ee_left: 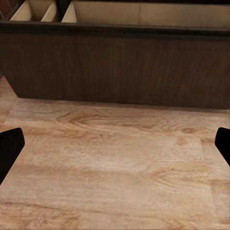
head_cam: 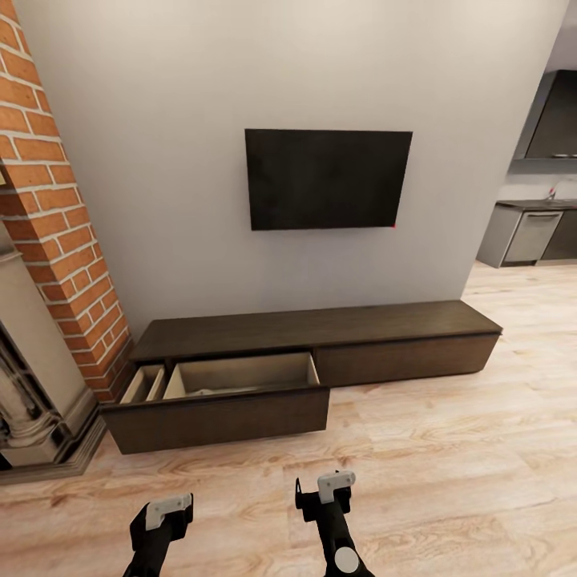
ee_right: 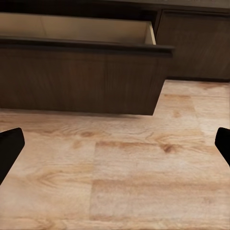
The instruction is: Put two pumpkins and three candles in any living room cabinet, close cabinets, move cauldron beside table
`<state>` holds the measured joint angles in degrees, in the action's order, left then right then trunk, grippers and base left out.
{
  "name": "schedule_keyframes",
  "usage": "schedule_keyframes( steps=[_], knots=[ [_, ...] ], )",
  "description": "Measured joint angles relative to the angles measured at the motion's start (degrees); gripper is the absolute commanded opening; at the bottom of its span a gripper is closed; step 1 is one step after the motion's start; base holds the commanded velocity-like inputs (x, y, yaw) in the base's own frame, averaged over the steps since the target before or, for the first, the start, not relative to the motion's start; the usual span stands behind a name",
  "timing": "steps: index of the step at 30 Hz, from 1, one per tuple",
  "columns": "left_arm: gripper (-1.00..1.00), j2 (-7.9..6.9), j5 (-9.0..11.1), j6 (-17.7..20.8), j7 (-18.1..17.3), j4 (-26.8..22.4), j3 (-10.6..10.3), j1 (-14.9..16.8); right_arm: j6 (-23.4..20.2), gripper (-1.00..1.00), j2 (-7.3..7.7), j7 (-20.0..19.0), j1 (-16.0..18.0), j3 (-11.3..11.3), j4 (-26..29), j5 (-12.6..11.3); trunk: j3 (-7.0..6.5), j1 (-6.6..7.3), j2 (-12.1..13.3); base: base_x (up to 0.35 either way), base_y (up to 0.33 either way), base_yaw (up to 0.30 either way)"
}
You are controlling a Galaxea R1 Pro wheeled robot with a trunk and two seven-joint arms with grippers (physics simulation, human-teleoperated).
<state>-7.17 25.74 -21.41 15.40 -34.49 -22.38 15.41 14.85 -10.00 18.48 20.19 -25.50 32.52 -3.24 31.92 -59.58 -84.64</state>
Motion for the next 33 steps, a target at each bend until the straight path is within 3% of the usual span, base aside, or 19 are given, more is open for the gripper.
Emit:
schedule_keyframes(
  steps=[24, 33],
  knots=[
    [1.0, 0.05, 0.0, -0.07, 0.05, 1.43, -0.52, 0.0, -0.05, 1.0, 0.0, -0.06, -0.03, 0.0, -0.07, -0.01, 0.0, -0.01, 0.0, 0.109, 0.001, 0.0],
    [1.0, 0.04, -0.04, -0.07, 0.05, 1.77, -0.47, 0.0, -0.09, 1.0, 0.0, -0.1, -0.01, 0.06, -0.09, -0.07, 0.0, 0.01, 0.0, 0.263, 0.076, 0.0]
  ],
)
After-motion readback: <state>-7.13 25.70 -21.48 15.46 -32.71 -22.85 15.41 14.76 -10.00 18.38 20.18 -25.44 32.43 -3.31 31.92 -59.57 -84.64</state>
